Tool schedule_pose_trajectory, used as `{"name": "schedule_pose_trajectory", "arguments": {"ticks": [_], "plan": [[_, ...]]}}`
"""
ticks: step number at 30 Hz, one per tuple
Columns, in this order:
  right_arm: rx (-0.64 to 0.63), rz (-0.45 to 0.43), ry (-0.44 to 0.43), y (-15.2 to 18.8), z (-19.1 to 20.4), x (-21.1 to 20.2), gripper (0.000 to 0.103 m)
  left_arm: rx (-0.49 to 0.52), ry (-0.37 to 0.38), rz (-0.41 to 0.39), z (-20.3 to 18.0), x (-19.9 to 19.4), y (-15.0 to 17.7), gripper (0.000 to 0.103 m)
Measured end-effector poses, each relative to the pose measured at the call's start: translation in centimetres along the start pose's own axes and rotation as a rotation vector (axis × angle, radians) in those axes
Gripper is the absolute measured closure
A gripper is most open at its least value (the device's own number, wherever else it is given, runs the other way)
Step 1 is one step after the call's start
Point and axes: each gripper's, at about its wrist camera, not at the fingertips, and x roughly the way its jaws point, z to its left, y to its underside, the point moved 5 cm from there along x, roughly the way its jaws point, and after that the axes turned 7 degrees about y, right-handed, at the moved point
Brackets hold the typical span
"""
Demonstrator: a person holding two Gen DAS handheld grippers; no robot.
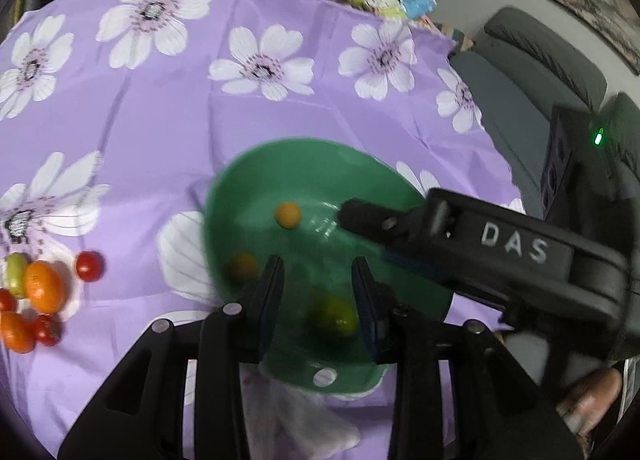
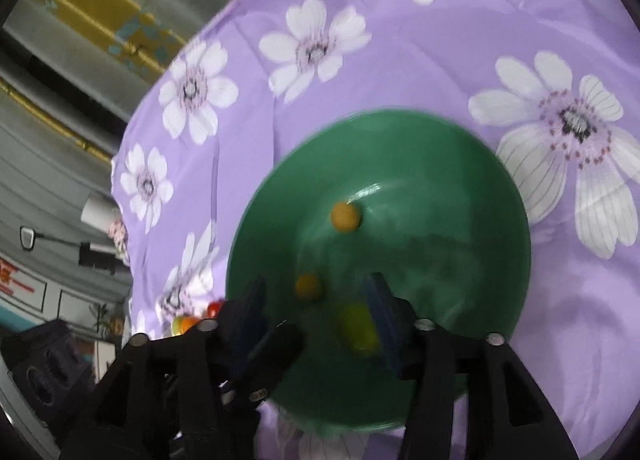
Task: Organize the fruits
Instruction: 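Open the right gripper to release the green fruit into the bowl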
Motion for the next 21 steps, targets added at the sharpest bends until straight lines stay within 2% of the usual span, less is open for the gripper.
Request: {"name": "schedule_pose_trajectory", "arguments": {"ticks": [3,6,8,11,15,19,21], "plan": [[0.006,-0.095,0.027,-0.7,0.1,-0.7,0.039,-0.027,-0.03,-0.054,1.6,-2.8,-0.3,0.063],[-0.012,-0.15,0.067,-0.9,0.5,-0.7,0.037,-0.04,-0.089,-0.094,3.6,-5.7,0.0,0.059],[-0.057,-0.192,0.156,-0.9,0.9,-0.5,0.037,-0.054,-0.146,-0.117,5.3,-7.6,0.3,0.059],[-0.111,-0.211,0.273,-0.8,1.2,0.0,0.037,-0.083,-0.227,-0.134,8.1,-10.0,1.0,0.058],[-0.129,-0.253,0.364,-0.8,1.3,0.4,0.037,-0.162,-0.311,-0.152,12.4,-12.9,2.8,0.056],[-0.172,-0.262,0.399,-0.4,2.1,0.7,0.037,-0.262,-0.323,-0.16,15.6,-14.0,4.5,0.056],[-0.245,-0.257,0.459,0.2,2.8,1.3,0.037,-0.285,-0.335,-0.151,16.7,-14.2,4.8,0.056]]}}
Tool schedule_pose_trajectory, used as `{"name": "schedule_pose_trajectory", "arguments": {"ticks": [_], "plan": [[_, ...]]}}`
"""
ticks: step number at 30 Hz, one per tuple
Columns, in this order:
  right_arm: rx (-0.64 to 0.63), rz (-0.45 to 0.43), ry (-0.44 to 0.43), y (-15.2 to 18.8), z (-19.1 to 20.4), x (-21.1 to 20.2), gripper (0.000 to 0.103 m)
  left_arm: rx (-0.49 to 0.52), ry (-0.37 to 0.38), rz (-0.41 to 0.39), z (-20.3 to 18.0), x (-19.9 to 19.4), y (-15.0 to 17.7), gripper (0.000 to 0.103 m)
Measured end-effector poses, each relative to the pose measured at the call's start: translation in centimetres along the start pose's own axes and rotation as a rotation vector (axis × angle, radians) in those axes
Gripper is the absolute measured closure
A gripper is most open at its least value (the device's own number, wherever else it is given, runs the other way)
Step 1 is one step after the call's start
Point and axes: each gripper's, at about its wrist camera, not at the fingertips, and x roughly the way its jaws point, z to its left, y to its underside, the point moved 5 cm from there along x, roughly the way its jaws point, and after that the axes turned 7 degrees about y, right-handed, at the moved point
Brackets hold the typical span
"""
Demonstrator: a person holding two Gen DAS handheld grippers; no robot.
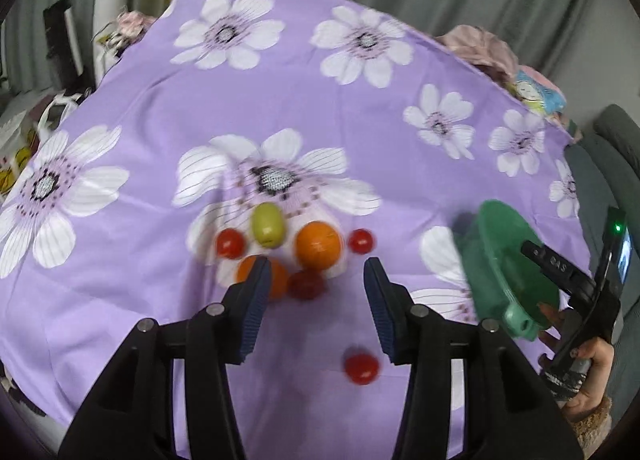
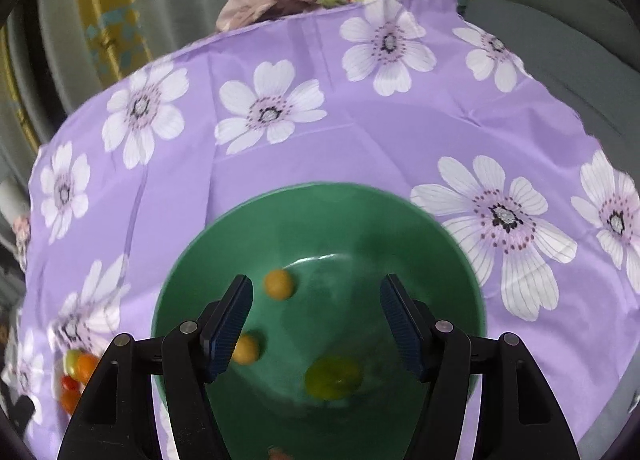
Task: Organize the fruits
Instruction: 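Open the right gripper to release the green fruit into the bowl, then move the right gripper to the orange and close on it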
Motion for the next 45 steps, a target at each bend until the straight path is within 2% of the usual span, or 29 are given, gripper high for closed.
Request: {"name": "schedule_pose_trajectory", "arguments": {"ticks": [2,7,13,16,21,25,29,33,37,39,42,45], "plan": [[-0.033,0.003,0.048,0.3,0.5,0.4,0.037,-0.02,-0.007,0.0,0.6,0.0,0.0,0.056],[-0.036,0.027,0.009,0.8,1.1,1.1,0.037,-0.043,0.005,0.032,1.6,0.7,0.5,0.056],[-0.054,0.065,0.052,1.3,0.6,0.5,0.037,-0.041,-0.031,0.037,2.5,0.7,0.5,0.056],[-0.124,0.088,0.006,1.7,1.0,-0.3,0.037,-0.066,-0.041,0.031,3.4,0.3,0.3,0.056],[-0.197,0.082,-0.03,2.1,2.3,-1.6,0.036,-0.1,-0.072,0.021,4.7,0.1,0.0,0.056],[-0.234,0.075,0.0,2.2,2.8,-1.9,0.036,-0.121,-0.09,0.019,5.5,-0.1,-0.2,0.056],[-0.227,0.104,0.019,2.3,2.1,-1.4,0.035,-0.132,-0.096,0.022,5.9,-0.2,-0.2,0.055],[-0.228,0.092,-0.011,2.1,1.6,-2.0,0.035,-0.137,-0.099,0.012,6.2,-0.3,-0.3,0.054],[-0.216,0.062,0.007,1.6,1.0,-3.1,0.035,-0.156,-0.081,0.002,6.4,-0.6,-0.5,0.054],[-0.199,0.035,-0.035,1.3,1.4,-4.2,0.035,-0.161,-0.078,0.002,6.5,-0.6,-0.5,0.054],[-0.174,0.0,-0.205,1.0,3.8,-6.3,0.035,-0.174,-0.084,0.011,6.8,-0.4,-0.5,0.054],[-0.189,0.07,-0.39,1.9,8.6,-7.2,0.035,-0.192,-0.084,0.019,7.2,-0.2,-0.5,0.054]]}}
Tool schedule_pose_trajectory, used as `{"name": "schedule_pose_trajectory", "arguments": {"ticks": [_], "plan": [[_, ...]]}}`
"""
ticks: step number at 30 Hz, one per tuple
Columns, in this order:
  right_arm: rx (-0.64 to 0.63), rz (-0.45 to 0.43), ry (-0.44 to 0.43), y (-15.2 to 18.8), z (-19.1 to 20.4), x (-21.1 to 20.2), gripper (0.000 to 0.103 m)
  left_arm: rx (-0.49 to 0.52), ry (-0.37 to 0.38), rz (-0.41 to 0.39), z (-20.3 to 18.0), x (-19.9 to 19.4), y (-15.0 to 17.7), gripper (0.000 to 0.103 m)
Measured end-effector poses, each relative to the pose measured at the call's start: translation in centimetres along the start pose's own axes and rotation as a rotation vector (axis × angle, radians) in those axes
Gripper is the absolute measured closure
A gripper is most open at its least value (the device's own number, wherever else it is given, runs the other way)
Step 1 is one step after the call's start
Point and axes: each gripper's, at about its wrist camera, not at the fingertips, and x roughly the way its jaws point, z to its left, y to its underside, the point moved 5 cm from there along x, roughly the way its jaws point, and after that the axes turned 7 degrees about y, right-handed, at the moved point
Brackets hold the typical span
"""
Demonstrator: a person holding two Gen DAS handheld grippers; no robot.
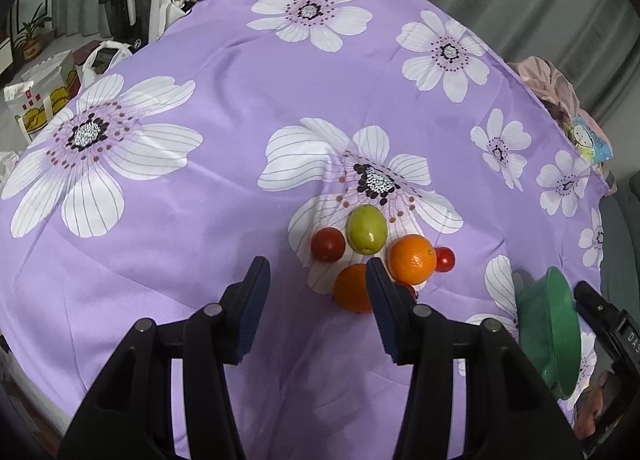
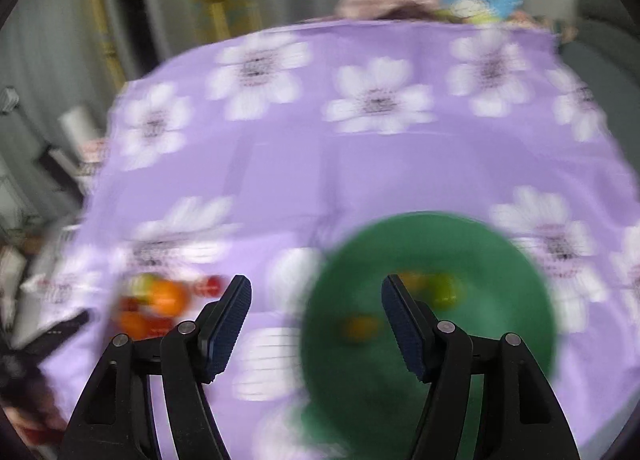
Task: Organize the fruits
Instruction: 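Move the right gripper to the orange and close on it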
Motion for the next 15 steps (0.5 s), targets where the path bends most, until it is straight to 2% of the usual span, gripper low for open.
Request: {"name": "schedule_pose_trajectory", "arguments": {"ticks": [2,4,6,9,14,15], "plan": [[-0.015,0.075,-0.114,0.3,3.4,1.9,0.035,-0.012,0.0,0.003,0.3,0.1,0.0,0.054],[-0.034,0.149,-0.17,0.8,6.1,4.0,0.035,-0.017,-0.007,0.011,0.7,0.2,-0.1,0.054],[-0.058,0.188,-0.157,1.3,8.3,6.3,0.035,-0.023,-0.015,0.016,0.9,0.3,-0.2,0.054],[-0.116,0.217,-0.081,1.6,10.9,9.6,0.036,-0.036,-0.007,0.019,1.2,0.2,-0.3,0.054],[-0.16,0.232,-0.044,2.0,12.5,12.8,0.041,-0.055,0.007,0.019,1.5,0.1,-0.4,0.054],[-0.165,0.24,-0.044,2.4,12.7,13.3,0.046,-0.055,0.005,0.023,1.4,0.1,-0.4,0.054]]}}
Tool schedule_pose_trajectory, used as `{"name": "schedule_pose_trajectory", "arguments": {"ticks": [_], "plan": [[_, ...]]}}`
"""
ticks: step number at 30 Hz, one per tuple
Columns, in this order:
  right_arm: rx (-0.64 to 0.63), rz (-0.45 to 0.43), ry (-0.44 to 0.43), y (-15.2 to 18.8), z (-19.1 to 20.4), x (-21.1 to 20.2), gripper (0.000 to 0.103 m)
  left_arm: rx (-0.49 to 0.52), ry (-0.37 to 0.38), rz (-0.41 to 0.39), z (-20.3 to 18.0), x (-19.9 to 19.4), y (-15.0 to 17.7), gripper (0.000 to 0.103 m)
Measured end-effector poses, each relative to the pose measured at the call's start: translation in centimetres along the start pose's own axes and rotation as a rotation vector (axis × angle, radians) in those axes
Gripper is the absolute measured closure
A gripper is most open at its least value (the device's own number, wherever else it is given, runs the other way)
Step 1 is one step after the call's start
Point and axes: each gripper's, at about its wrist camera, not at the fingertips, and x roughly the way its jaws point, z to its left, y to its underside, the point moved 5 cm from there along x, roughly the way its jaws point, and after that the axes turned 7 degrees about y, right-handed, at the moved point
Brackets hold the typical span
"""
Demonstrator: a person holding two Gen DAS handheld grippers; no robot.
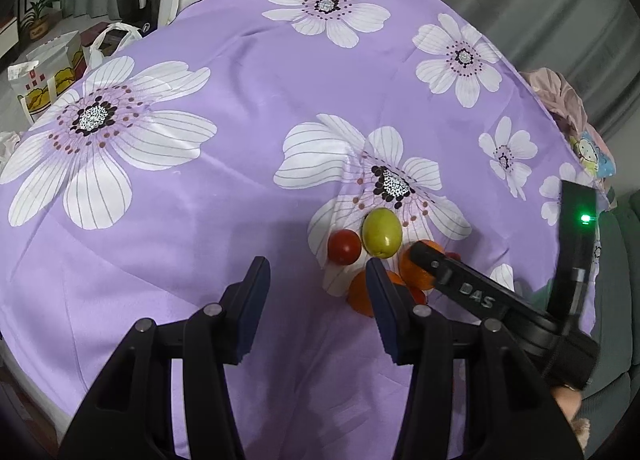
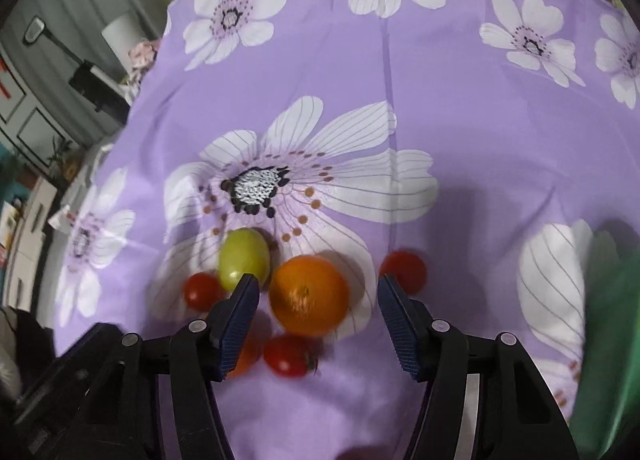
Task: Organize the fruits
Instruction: 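Move the right gripper to the orange and close on it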
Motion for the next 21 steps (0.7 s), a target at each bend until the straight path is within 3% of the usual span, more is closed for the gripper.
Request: {"name": "schedule_pose_trajectory", "arguments": {"ticks": [2,6,14,18,21], "plan": [[0.006,0.018,-0.035,0.2,-0.2,0.3,0.056,0.004,0.003,0.006,-0.1,0.1,0.0,0.054],[0.012,-0.005,-0.014,0.5,-0.5,-0.5,0.056,0.02,0.003,0.007,-0.5,0.1,0.1,0.054],[-0.008,-0.049,-0.094,2.8,-1.1,-6.2,0.056,0.065,-0.001,0.023,-1.6,0.6,0.7,0.054],[-0.015,0.043,-0.099,5.1,-1.2,-4.9,0.056,0.082,-0.005,0.036,-2.1,1.0,1.1,0.054],[-0.014,0.087,-0.027,5.7,-1.8,-3.5,0.056,0.1,0.003,0.044,-2.6,1.3,1.4,0.054]]}}
